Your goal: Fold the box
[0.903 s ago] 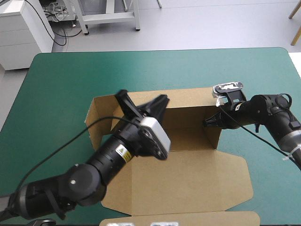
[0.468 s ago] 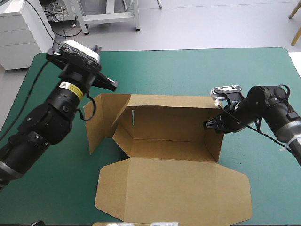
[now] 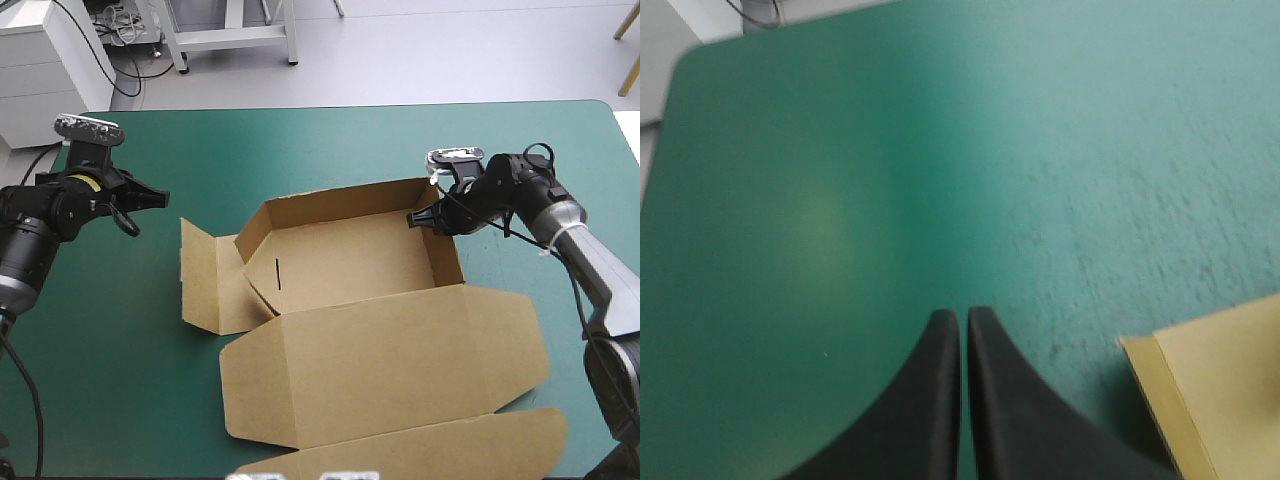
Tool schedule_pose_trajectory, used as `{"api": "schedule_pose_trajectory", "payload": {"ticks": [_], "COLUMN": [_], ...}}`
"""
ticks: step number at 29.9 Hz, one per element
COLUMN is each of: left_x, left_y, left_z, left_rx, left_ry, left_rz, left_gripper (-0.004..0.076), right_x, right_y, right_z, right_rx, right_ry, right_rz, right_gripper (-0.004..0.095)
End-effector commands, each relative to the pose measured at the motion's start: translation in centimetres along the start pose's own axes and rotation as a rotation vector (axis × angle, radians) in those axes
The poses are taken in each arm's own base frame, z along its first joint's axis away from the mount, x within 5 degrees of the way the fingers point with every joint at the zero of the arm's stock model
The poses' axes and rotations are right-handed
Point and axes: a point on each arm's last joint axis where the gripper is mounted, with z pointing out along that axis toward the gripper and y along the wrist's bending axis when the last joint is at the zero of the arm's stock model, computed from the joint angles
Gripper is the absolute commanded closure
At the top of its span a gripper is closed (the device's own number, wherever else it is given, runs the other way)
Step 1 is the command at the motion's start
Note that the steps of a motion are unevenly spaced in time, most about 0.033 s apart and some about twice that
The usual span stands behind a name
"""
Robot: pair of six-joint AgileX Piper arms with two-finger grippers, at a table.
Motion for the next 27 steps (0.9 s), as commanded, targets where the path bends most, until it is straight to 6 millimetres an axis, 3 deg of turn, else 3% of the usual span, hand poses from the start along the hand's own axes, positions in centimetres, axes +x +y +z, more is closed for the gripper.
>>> {"api": "schedule_pose_trajectory", "payload": {"ticks": [1, 6, 8, 15, 18, 22, 27], "left_x": [-0.5, -0.2, 0.0, 0.4, 0.5, 0.7, 1.0], "left_y": [0.6, 0.9, 0.8, 0.6, 0.4, 0.3, 0.2], "left_z": [-1.0, -0.7, -0.5, -0.5, -0.5, -0.5, -0.6], "left_rx": [0.068, 0.094, 0.101, 0.125, 0.144, 0.153, 0.166], "left_ry": [-0.031, 0.000, 0.022, 0.068, 0.075, 0.100, 0.137], "left_rz": [-0.043, -0.053, -0.053, -0.060, -0.076, -0.098, -0.109], "left_gripper": [0.0715, 0.0715, 0.0715, 0.0715, 0.0715, 0.0715, 0.0715], "right_x": [-1.0, -1.9, -2.5, -5.0, -5.5, -5.5, -4.1], "right_y": [0.3, 0.4, 0.5, 1.1, 1.2, 1.3, 1.0], "right_z": [-0.7, -1.3, -2.3, -9.5, -11.2, -11.4, -8.8], "right_rx": [-0.003, 0.001, 0.002, 0.074, 0.088, 0.081, 0.070], "right_ry": [-0.035, -0.077, -0.092, -0.140, -0.181, -0.187, -0.088], "right_rz": [-0.037, -0.032, -0.045, -0.140, -0.121, -0.083, -0.065], "right_gripper": [0.0821, 0.0427, 0.0358, 0.0353, 0.0353, 0.0357, 0.0357]}}
